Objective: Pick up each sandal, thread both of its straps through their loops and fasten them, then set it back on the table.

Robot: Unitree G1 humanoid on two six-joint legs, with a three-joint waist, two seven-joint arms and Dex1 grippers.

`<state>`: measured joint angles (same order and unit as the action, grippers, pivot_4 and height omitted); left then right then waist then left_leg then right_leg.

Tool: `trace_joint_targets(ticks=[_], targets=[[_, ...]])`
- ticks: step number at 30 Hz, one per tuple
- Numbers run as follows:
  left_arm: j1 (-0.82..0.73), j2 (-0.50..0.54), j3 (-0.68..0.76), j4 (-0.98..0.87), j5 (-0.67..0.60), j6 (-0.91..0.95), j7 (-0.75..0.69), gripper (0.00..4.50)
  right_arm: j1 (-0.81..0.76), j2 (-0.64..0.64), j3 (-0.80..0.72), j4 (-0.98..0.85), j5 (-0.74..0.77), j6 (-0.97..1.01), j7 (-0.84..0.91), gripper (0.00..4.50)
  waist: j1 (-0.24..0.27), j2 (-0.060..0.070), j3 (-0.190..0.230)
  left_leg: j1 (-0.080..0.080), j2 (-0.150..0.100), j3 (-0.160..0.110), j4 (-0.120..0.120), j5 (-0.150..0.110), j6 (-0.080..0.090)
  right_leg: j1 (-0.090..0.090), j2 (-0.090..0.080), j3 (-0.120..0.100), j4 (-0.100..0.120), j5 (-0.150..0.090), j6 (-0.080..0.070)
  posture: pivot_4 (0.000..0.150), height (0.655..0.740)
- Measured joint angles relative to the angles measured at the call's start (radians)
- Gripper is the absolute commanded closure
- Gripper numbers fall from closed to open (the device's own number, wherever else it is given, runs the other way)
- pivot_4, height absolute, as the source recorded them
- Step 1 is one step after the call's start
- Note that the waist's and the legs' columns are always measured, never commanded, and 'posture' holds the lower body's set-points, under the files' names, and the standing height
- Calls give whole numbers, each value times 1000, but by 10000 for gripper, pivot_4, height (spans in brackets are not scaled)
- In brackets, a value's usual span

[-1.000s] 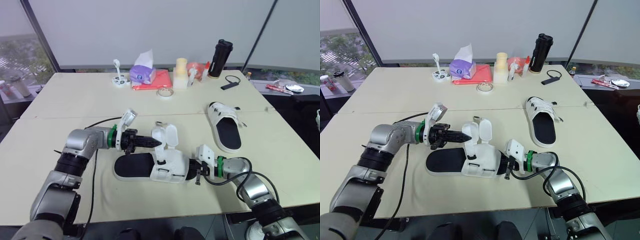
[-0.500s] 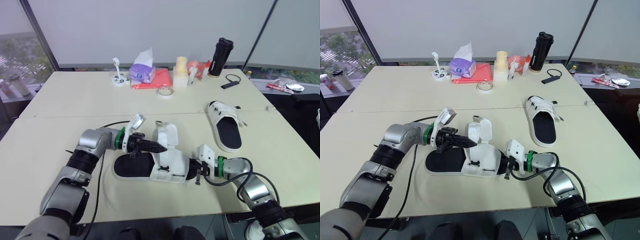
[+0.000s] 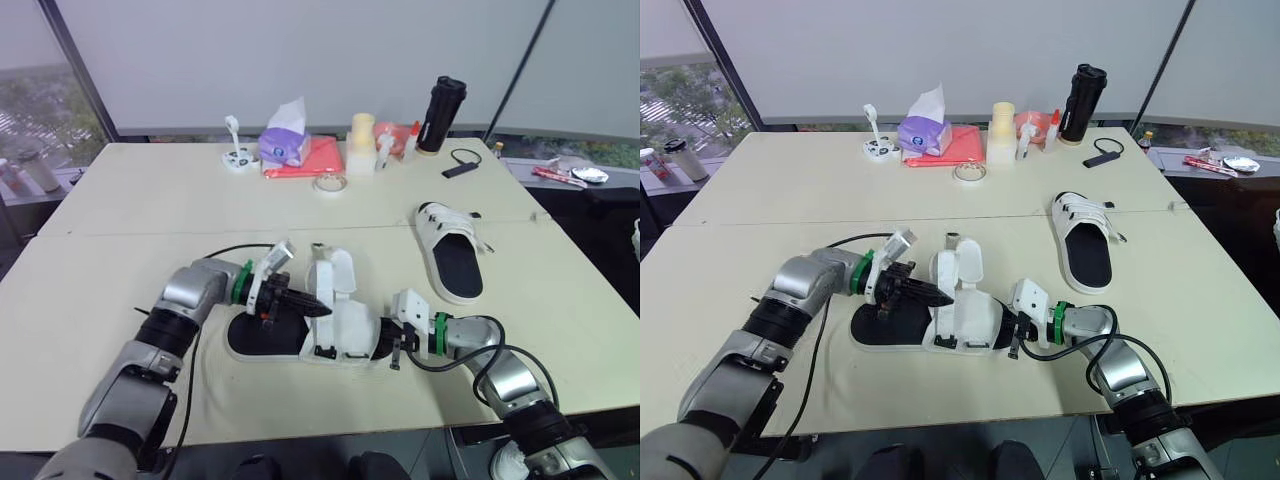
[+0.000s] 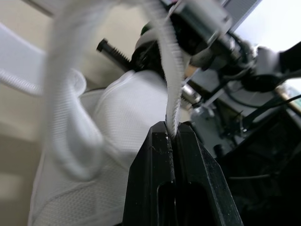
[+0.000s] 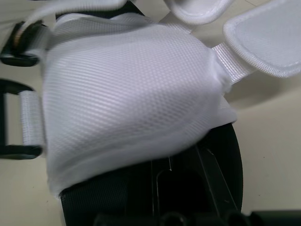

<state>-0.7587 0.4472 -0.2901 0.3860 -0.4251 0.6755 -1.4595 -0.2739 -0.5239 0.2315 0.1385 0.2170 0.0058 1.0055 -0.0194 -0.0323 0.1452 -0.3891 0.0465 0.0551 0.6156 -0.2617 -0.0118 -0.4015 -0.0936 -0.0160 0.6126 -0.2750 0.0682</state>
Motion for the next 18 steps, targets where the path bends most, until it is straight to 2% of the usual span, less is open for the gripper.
trace_joint_targets(ticks=[13,18], targets=[[-5,-11,8,-2,43,-77,0,44859,2,2,0,0,0,0,-7,45000,0,0,0,0,0,0,1,0,0,1,2,-1,0,0,0,1500,7400],[-22,12,14,-84,29,-70,-19,44859,2,4,0,0,0,0,-13,45000,1,0,0,0,1,-1,3,0,0,2,4,-2,1,0,0,1500,7400]])
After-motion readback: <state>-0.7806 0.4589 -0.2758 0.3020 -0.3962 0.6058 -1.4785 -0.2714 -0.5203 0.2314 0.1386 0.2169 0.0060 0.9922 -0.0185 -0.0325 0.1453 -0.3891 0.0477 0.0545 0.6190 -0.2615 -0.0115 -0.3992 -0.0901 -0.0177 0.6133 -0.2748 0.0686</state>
